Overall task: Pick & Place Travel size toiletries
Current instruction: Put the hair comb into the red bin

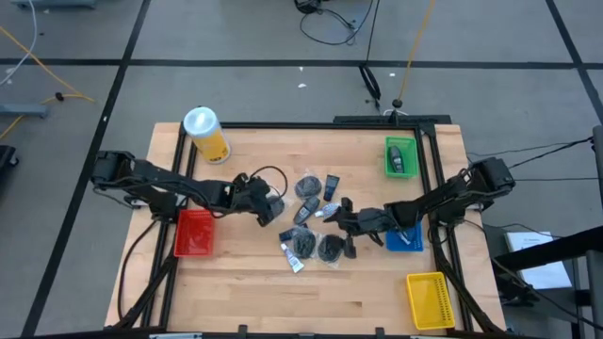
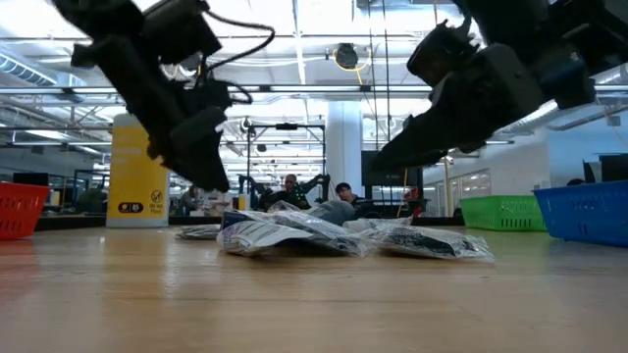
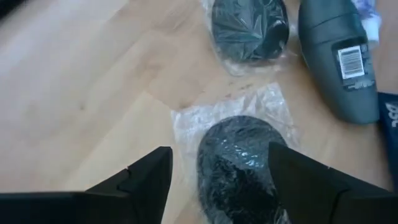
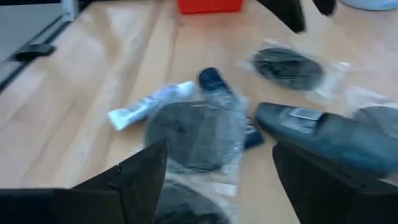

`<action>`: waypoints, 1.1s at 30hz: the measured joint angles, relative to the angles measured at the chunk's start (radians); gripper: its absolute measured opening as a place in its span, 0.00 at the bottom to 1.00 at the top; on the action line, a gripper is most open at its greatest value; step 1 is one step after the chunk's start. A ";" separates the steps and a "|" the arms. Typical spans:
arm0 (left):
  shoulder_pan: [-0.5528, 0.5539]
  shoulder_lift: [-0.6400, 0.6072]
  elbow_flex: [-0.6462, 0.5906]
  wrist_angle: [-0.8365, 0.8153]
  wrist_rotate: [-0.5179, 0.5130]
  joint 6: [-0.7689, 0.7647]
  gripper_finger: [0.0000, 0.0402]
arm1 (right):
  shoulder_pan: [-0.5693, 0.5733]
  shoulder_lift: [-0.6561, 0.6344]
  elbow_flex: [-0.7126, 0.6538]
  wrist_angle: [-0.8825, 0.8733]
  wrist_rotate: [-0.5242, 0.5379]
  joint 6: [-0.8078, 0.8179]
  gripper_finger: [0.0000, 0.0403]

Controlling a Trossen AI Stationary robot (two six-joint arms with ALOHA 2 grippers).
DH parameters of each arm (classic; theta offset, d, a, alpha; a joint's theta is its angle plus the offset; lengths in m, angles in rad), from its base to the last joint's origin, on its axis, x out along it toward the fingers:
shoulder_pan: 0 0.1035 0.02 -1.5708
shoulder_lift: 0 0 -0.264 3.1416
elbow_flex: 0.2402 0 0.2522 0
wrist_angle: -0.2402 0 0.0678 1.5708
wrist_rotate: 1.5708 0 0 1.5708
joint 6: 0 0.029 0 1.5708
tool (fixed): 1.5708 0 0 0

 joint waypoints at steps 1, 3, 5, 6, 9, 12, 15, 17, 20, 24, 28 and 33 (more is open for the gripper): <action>0.008 0.000 -0.027 0.042 0.007 -0.004 0.62 | 0.008 0.002 0.000 -0.001 0.001 -0.003 0.70; 0.024 0.001 -0.072 0.137 0.011 -0.021 0.62 | 0.023 0.004 0.000 -0.005 0.010 -0.021 0.68; 0.041 0.001 -0.112 0.239 0.011 -0.022 0.61 | 0.031 0.003 0.000 0.004 0.032 -0.041 0.67; 0.046 0.008 -0.131 0.286 0.010 -0.010 0.61 | 0.032 0.003 0.000 0.006 0.046 -0.046 0.67; 0.057 0.036 -0.178 0.414 0.012 0.021 0.61 | 0.031 0.003 0.000 0.003 0.051 -0.048 0.65; 0.064 0.083 -0.184 0.483 0.015 0.043 0.61 | 0.028 0.003 0.000 0.003 0.050 -0.052 0.64; 0.072 0.142 -0.183 0.521 0.032 0.054 0.61 | 0.029 0.003 0.000 0.005 0.050 -0.062 0.64; 0.079 0.177 -0.183 0.535 0.057 0.053 0.60 | 0.029 0.003 0.000 0.011 0.050 -0.063 0.64; 0.089 0.215 -0.180 0.552 0.072 0.028 0.54 | 0.029 0.003 0.000 0.011 0.050 -0.063 0.64; 0.089 0.224 -0.180 0.548 0.073 0.037 0.36 | 0.029 0.003 0.000 0.016 0.052 -0.063 0.64; 0.089 0.206 -0.181 0.535 0.072 0.079 0.12 | 0.029 0.003 0.000 0.015 0.052 -0.063 0.64; 0.090 0.139 -0.185 0.509 0.075 0.106 0.03 | 0.029 0.003 0.000 0.014 0.052 -0.063 0.63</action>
